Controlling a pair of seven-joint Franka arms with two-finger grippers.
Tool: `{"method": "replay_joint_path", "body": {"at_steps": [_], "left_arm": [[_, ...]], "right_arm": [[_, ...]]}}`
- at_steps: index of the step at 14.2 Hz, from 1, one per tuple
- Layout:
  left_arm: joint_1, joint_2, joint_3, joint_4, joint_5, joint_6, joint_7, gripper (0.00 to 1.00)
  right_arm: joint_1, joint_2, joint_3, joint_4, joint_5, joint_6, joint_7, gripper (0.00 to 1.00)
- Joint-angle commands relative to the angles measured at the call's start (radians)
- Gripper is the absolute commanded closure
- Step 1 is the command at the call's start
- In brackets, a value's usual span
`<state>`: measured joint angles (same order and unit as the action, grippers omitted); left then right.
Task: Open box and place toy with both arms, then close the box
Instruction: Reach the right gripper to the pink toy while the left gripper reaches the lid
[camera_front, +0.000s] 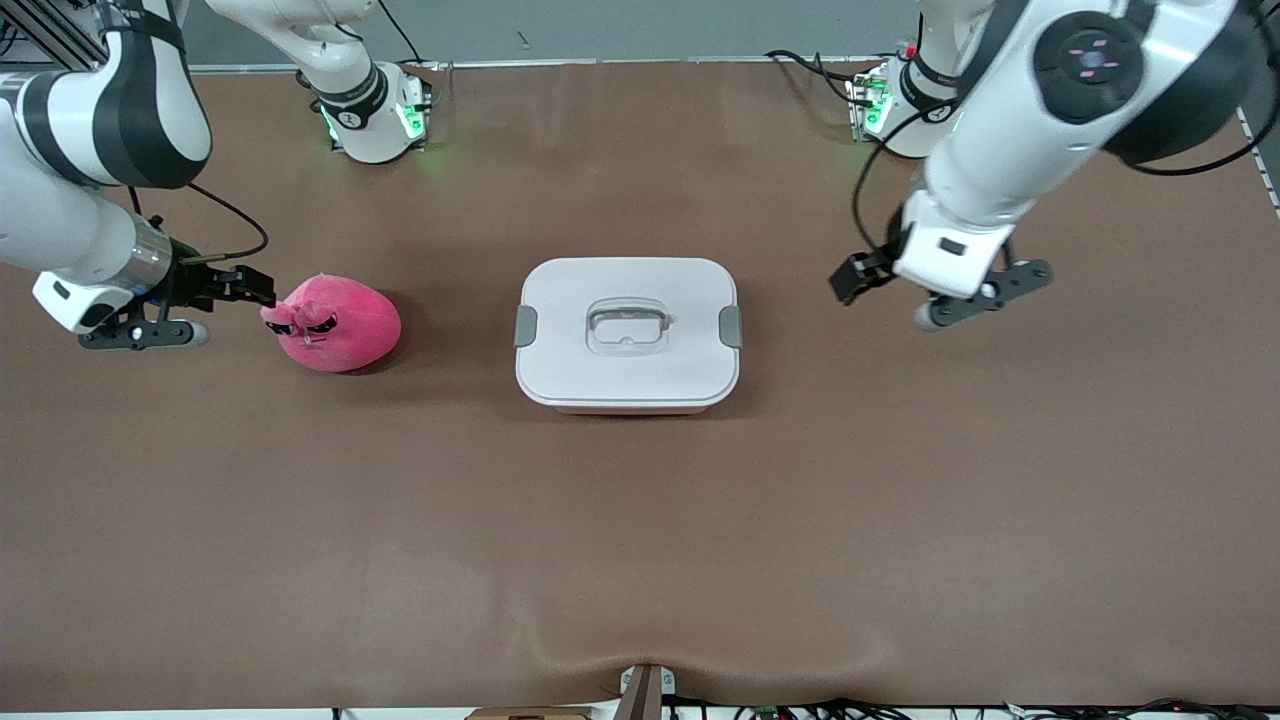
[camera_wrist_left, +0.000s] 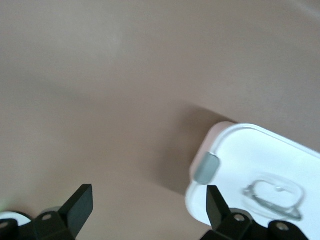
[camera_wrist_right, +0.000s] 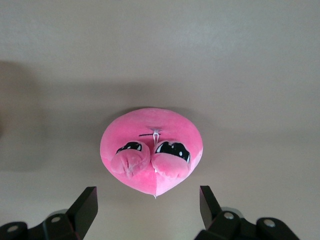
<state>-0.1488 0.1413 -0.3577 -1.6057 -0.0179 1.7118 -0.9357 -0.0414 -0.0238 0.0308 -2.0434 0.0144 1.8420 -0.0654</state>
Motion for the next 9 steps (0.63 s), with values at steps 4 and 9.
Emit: {"method": "replay_joint_path", "body": {"at_steps": [4,9], "left_arm": [[-0.182,0.096,0.005,0.006,0.033,0.155,-0.473,0.00],[-0.327,0.236,0.005,0.055,0.167,0.249,-0.953,0.00]], "right_arm": [[0.040,-0.030,0.000,-0.125,0.006,0.112,0.001,0.09],[0.038,-0.022,0.000,-0.167,0.006,0.158,0.001,0.11]]}}
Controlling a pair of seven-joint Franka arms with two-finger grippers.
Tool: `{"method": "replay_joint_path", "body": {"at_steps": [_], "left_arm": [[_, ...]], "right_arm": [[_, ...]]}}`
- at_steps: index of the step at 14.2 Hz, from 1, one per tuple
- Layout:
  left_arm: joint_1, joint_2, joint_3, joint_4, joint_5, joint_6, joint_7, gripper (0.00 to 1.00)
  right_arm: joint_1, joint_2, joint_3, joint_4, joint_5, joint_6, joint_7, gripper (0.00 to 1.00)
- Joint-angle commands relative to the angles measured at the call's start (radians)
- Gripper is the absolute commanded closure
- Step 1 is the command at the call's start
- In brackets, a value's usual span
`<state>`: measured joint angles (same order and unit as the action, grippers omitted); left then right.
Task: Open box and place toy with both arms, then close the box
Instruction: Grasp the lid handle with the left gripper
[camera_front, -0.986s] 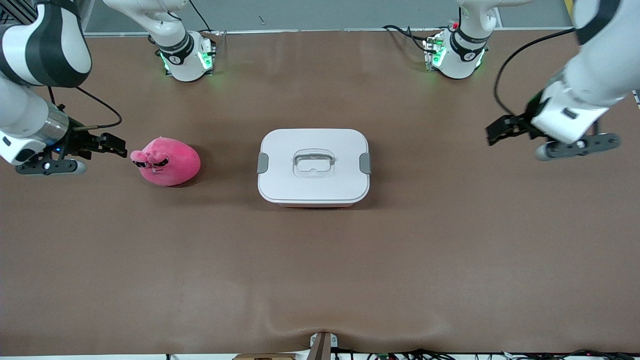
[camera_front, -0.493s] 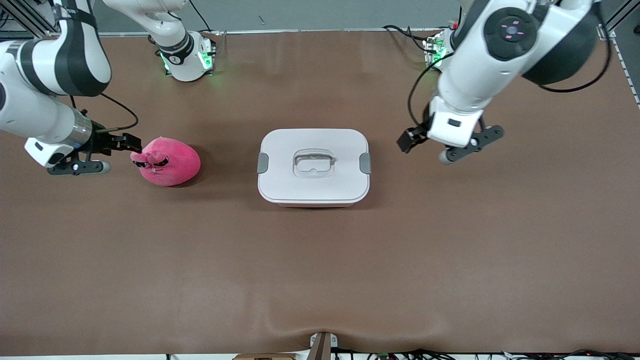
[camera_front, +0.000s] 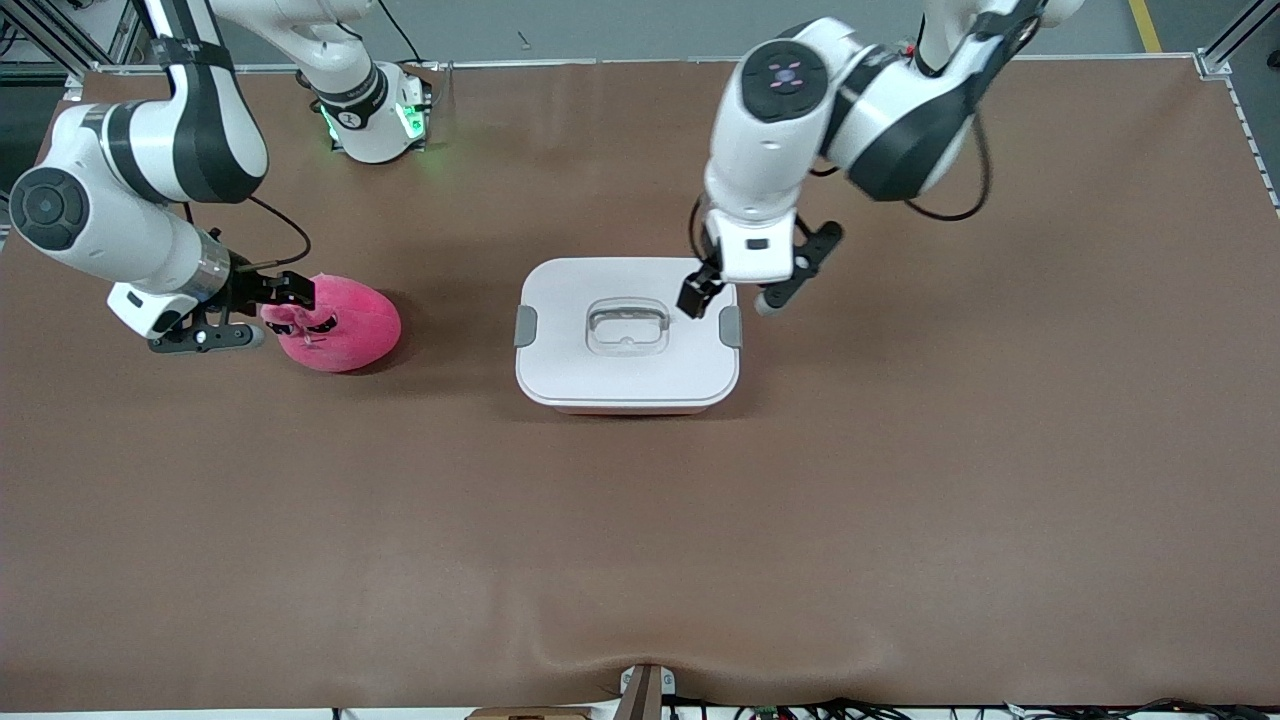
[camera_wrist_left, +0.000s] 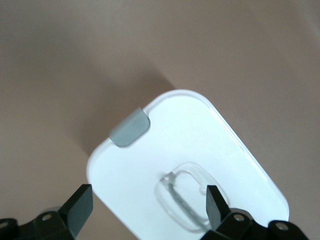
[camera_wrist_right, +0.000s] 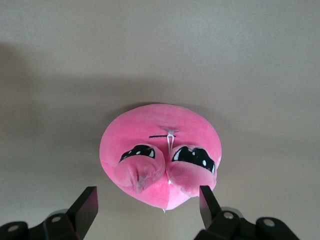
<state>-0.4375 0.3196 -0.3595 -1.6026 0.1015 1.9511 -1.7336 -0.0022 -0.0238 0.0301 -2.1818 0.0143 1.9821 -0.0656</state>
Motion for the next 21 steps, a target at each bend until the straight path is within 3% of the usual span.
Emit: {"method": "replay_joint_path", "body": {"at_steps": [1,4,6,8,13,16,19,21], "left_arm": [[-0.056,0.082,0.007,0.062,0.053,0.037,-0.238,0.00],[-0.104,0.136,0.007,0.079,0.086,0.097,-0.412,0.00],[-0.150,0.195,0.017,0.122,0.107,0.098,-0.522,0.00],[-0.182,0.249,0.025,0.164,0.191,0.098,-0.698,0.00],[-0.233,0.306,0.027,0.191,0.245,0.098,-0.851,0.13],[-0.233,0.306,0.028,0.191,0.256,0.098,-0.909,0.26],[-0.231,0.308,0.028,0.191,0.273,0.106,-0.926,0.40],[-0.230,0.308,0.028,0.191,0.271,0.106,-0.929,0.54]], "right_arm": [[0.002,-0.021,0.001,-0.029,0.006,0.014,0.001,0.19],[0.013,-0.018,-0.001,-0.056,0.006,0.026,0.001,0.28],[0.014,-0.008,-0.001,-0.070,0.006,0.053,0.001,0.28],[0.014,-0.005,-0.001,-0.073,0.006,0.055,0.003,0.34],[0.013,0.022,0.001,-0.079,0.006,0.070,0.007,0.40],[0.011,0.022,0.001,-0.078,0.006,0.064,0.009,0.62],[0.011,0.021,0.001,-0.066,0.006,0.061,0.010,0.96],[0.011,0.018,0.001,-0.044,0.006,0.046,0.009,1.00]]}}
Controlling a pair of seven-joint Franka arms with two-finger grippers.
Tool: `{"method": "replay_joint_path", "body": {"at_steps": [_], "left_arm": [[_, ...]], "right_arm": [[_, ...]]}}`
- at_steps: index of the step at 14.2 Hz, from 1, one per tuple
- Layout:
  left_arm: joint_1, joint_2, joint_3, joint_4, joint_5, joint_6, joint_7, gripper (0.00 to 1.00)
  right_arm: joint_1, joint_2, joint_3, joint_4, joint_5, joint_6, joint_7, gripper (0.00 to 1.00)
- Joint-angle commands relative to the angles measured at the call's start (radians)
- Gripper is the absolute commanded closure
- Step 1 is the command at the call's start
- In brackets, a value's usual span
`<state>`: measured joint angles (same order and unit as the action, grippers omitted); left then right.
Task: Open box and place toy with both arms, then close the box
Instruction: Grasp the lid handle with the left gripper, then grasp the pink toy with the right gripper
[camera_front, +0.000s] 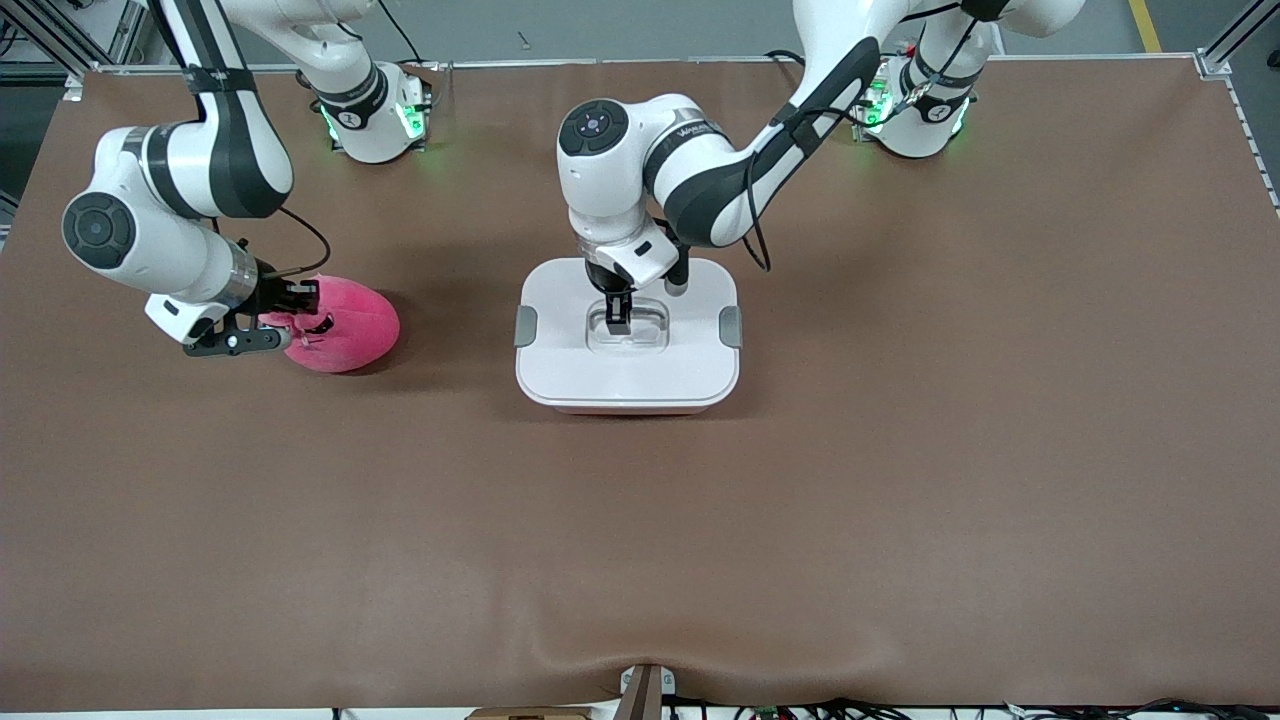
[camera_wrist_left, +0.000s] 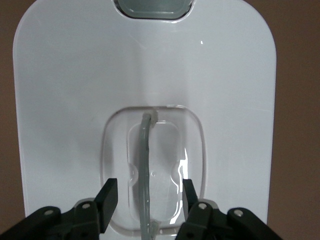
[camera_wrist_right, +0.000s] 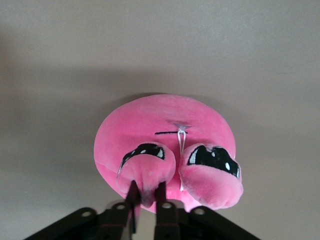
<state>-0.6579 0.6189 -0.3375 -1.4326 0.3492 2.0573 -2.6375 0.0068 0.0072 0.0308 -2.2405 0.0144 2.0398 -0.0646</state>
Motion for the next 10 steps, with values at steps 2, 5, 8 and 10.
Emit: {"method": "replay_joint_path", "body": {"at_steps": [2,5,8,10], "left_arm": [[-0.009,0.008,0.006,0.020,0.022,0.000,-0.024,0.67],[-0.008,0.007,0.006,0.021,0.020,0.000,-0.016,0.92],[-0.002,0.001,0.006,0.021,0.024,0.000,-0.010,1.00],[-0.002,-0.004,0.006,0.021,0.024,-0.002,-0.010,1.00]], "right_arm": [[0.001,-0.013,0.000,0.060,0.006,-0.052,0.008,1.00],[-0.001,-0.015,-0.002,0.159,0.006,-0.150,-0.001,1.00],[0.007,-0.026,0.001,0.235,0.006,-0.199,-0.011,1.00],[0.025,-0.026,0.003,0.292,0.006,-0.217,-0.012,1.00]]}}
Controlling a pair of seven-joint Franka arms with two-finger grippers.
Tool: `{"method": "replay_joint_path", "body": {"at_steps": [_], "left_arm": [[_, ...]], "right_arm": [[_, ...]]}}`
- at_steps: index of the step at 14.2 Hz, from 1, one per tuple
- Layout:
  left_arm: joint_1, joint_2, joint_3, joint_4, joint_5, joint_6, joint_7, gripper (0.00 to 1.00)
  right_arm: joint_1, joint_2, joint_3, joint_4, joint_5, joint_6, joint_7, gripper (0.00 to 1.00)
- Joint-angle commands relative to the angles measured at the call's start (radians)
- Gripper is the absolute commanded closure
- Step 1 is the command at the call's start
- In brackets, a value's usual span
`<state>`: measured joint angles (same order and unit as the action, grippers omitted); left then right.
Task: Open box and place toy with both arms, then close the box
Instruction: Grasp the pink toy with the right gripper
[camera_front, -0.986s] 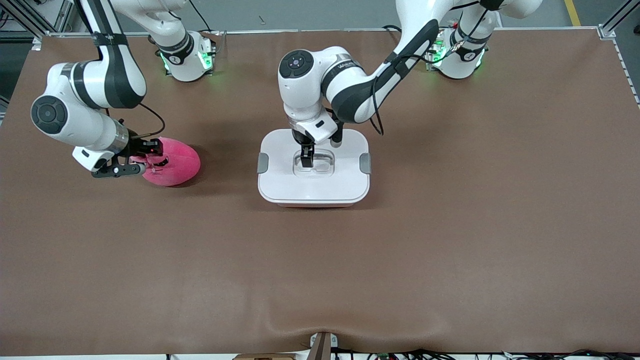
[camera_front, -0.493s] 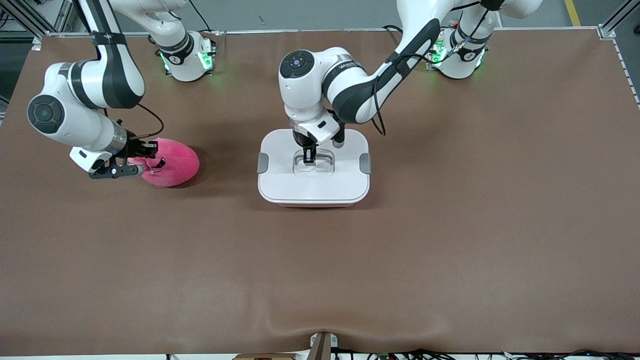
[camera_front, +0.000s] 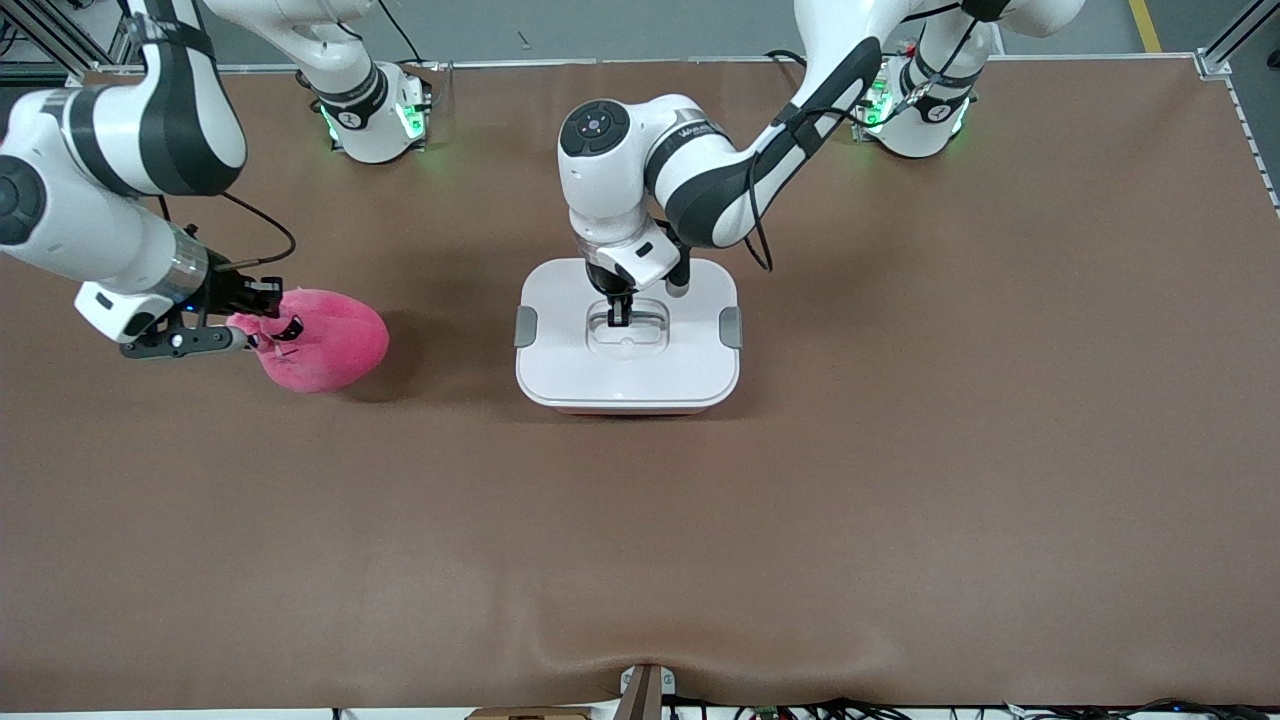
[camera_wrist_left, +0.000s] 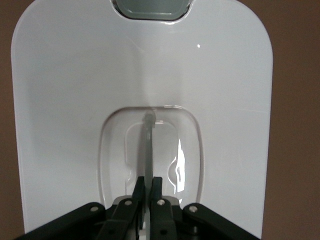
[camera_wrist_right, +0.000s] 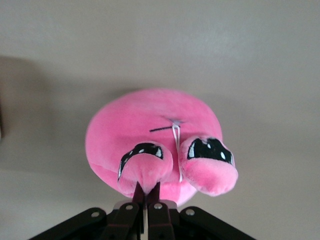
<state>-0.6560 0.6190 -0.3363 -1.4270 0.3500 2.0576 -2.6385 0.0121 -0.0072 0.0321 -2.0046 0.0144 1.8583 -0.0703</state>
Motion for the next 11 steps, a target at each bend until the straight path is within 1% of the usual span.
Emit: {"method": "replay_joint_path", "body": {"at_steps": [1,3,4,6,8,11], "left_arm": [[-0.002,-0.007,0.005,0.016,0.024,-0.004,-0.009,1.00],[-0.001,-0.024,0.003,0.016,0.020,-0.008,0.035,1.00],[0.001,-0.034,0.002,0.016,0.018,-0.013,0.038,1.00],[0.002,-0.056,0.000,0.016,0.014,-0.027,0.038,1.00],[0.006,-0.085,-0.001,0.016,0.014,-0.056,0.040,1.00],[0.024,-0.139,-0.004,0.016,0.008,-0.126,0.089,1.00]], "right_arm": [[0.034,-0.011,0.002,0.079,0.004,-0.045,-0.006,1.00],[0.052,-0.010,0.014,0.115,0.004,-0.065,-0.006,1.00],[0.055,-0.010,0.035,0.141,0.004,-0.097,-0.009,1.00],[0.058,0.021,0.054,0.234,0.004,-0.178,-0.009,1.00],[0.060,0.027,0.060,0.262,0.004,-0.188,-0.029,1.00],[0.077,0.035,0.063,0.283,0.007,-0.186,-0.155,1.00]]}}
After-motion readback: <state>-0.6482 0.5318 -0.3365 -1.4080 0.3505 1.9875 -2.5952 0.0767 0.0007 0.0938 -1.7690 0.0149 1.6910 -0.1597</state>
